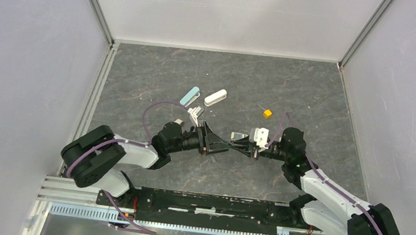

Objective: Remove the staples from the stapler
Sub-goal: Pick up the staple from the center of the board, then adjust the staple box at the center of the board.

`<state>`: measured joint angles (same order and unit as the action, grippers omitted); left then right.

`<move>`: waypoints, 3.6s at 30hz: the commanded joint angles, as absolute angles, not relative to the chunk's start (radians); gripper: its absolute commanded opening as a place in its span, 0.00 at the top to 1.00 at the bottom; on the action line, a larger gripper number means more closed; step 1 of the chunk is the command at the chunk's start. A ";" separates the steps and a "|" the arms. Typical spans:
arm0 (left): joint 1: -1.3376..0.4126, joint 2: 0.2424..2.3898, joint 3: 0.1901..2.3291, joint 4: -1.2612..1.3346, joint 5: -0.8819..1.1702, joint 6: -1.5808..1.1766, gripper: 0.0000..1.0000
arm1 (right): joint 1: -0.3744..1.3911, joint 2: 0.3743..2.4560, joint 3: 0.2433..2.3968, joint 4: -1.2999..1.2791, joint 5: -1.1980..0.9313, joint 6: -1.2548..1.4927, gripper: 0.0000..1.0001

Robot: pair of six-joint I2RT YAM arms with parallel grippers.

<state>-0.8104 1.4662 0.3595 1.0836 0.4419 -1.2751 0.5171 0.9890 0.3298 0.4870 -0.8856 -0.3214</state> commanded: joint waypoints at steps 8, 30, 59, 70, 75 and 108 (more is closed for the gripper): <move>-0.800 0.785 0.365 0.337 0.142 -0.791 0.21 | 0.513 1.056 0.483 0.204 -0.858 -0.375 0.85; -0.799 0.546 0.170 0.337 0.022 -0.779 0.00 | 0.462 1.233 0.582 0.040 -0.696 -0.336 0.85; -0.718 1.755 0.758 0.710 0.176 -0.766 0.38 | 0.289 1.232 0.595 0.068 -0.736 -0.193 0.85; -0.706 1.972 0.942 0.691 0.258 -0.815 0.54 | 0.278 1.243 0.610 0.045 -0.742 -0.204 0.85; -0.706 2.037 0.979 0.686 0.299 -0.830 0.61 | 0.278 1.245 0.613 0.034 -0.729 -0.215 0.86; -0.711 1.994 0.769 0.899 0.350 -0.935 0.67 | 0.296 1.338 0.639 0.003 -0.674 -0.243 0.86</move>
